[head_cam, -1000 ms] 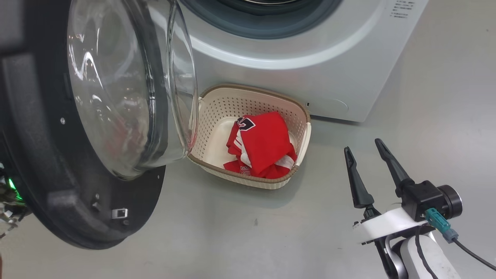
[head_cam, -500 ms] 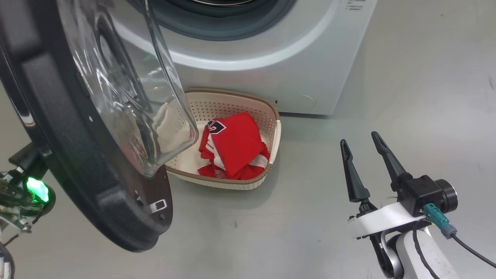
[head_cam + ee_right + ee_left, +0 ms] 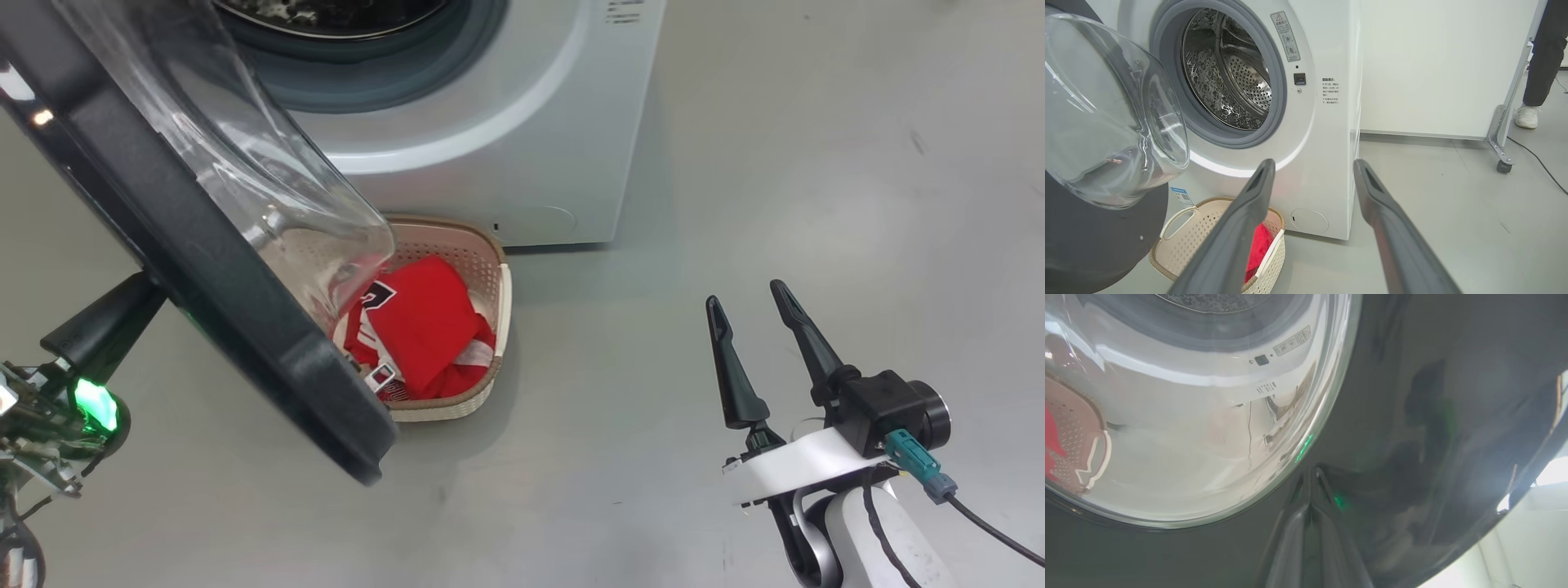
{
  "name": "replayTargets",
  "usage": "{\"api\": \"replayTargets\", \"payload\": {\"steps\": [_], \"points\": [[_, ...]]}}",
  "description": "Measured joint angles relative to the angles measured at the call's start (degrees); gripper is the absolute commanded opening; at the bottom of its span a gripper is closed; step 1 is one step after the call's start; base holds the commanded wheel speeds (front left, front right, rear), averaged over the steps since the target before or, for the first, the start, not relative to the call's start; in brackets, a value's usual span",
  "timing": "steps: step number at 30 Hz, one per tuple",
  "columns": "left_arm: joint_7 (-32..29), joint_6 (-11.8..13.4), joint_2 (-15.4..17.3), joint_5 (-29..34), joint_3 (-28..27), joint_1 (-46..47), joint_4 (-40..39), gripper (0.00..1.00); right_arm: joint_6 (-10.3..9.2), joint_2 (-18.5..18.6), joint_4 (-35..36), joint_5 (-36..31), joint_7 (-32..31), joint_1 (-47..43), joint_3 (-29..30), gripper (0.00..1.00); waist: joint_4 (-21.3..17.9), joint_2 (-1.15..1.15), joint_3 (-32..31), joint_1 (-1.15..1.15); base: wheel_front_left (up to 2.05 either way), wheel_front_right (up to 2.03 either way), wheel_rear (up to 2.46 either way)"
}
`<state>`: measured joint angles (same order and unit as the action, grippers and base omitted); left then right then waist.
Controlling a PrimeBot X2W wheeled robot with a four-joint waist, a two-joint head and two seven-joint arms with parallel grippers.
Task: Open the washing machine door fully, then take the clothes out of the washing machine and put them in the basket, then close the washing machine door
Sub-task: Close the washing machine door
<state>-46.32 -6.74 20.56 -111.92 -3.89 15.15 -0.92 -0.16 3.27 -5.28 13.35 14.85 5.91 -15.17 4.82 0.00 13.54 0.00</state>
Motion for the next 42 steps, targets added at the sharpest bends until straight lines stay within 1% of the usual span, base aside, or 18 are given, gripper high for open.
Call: {"api": "replayTargets", "payload": {"steps": [8, 15, 19, 23, 29, 33, 35, 36, 41, 42], "points": [[0.63, 1.47, -0.12, 0.12, 0.02, 0.03, -1.49, 0.0, -0.01, -0.07, 0.62, 0.76, 0.0, 0.02, -0.74, 1.0, -4.49, 0.0, -0.2, 0.0, 0.0, 0.0, 0.0], [2.7, 2.68, -0.58, 0.75, 0.03, 0.6, -1.68, 0.0, -0.03, -0.12, 1.29, 1.23, 0.0, 0.73, -1.49, 1.0, -7.81, 0.0, 0.67, 0.0, 0.0, 0.0, 0.0], [3.89, 3.48, -0.71, 3.11, 0.2, 2.42, -1.64, 0.0, -0.56, -0.13, 1.93, 2.3, 0.0, 0.88, -1.88, 1.0, -9.39, 0.0, 1.57, 0.0, 0.0, 0.0, 0.0], [4.97, 4.34, -0.75, 3.36, 0.14, 4.11, -1.56, 0.0, -0.6, -0.16, 2.57, 3.45, 0.0, 1.47, -2.63, 1.0, -10.8, 0.0, 2.68, 0.0, 0.0, 0.0, 0.0], [6.7, 5.73, -0.79, 4.13, 0.01, 7.45, -1.18, 0.0, -1.53, -0.18, 3.74, 4.67, 0.0, 2.74, -3.43, 1.0, -12.71, 0.0, 4.81, 0.0, 0.0, 0.0, 0.0], [8.22, 5.94, -0.82, 5.82, 0.0, 9.81, -0.31, 0.0, -1.62, -0.19, 4.06, 5.21, 0.0, 3.78, -3.8, 1.0, -14.01, 0.0, 6.26, 0.0, 0.0, 0.0, 0.0], [8.89, 6.05, -0.84, 6.66, -0.01, 10.86, 0.43, 0.0, -2.02, -0.19, 4.11, 5.28, 0.0, 4.27, -3.98, 1.0, -14.65, 0.0, 6.9, 0.0, 0.0, 0.0, 0.0], [9.16, 6.5, -0.85, 6.82, -0.02, 11.39, 0.7, 0.0, -2.03, -0.19, 4.19, 5.3, 0.0, 4.43, -4.03, 1.0, -14.97, 0.0, 7.21, 0.0, 0.0, 0.0, 0.0], [11.17, 7.16, -1.23, 7.44, -0.18, 14.34, 2.58, 0.0, -2.13, -0.2, 4.56, 5.81, 0.0, 5.38, -4.55, 1.0, -16.73, 0.0, 8.82, 0.0, 0.0, 0.0, 0.0], [11.38, 7.27, -1.27, 7.79, -0.12, 14.89, 2.85, 0.0, -2.53, -0.2, 4.8, 5.83, 0.0, 5.54, -4.54, 1.0, -16.97, 0.0, 9.09, 0.0, 0.0, 0.0, 0.0]]}}
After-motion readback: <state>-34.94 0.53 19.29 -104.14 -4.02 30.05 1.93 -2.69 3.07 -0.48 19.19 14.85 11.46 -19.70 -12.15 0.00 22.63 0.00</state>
